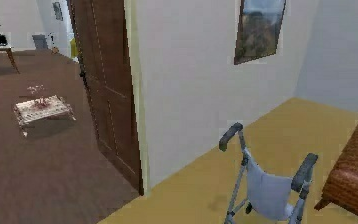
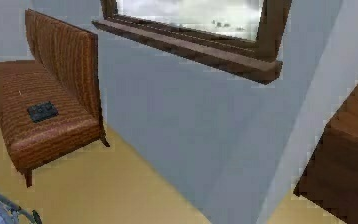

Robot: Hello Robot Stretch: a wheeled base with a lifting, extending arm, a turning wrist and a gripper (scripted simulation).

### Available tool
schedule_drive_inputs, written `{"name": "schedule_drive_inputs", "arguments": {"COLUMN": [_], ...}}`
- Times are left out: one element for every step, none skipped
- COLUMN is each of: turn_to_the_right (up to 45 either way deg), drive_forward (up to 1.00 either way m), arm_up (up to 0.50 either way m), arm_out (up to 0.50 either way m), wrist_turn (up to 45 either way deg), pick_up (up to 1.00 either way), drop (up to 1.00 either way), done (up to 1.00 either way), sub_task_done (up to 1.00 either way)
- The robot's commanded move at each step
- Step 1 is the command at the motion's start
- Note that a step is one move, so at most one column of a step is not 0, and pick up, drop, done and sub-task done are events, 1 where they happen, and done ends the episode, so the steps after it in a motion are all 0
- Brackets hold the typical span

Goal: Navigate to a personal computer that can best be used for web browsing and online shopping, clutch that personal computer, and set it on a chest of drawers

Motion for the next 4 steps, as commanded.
{"name": "schedule_drive_inputs", "arguments": {"turn_to_the_right": [-45.0, -3.0, 0.0, 0.0], "drive_forward": [0.00, 0.00, 1.00, 1.00], "arm_up": [0.00, 0.00, 0.00, 0.00], "arm_out": [0.00, 0.00, 0.00, 0.00], "wrist_turn": [0.0, 0.0, 0.0, 0.0], "pick_up": [0.00, 0.00, 0.00, 0.00], "drop": [0.00, 0.00, 0.00, 0.00], "done": [0.00, 0.00, 0.00, 0.00], "sub_task_done": [0.00, 0.00, 0.00, 0.00]}}
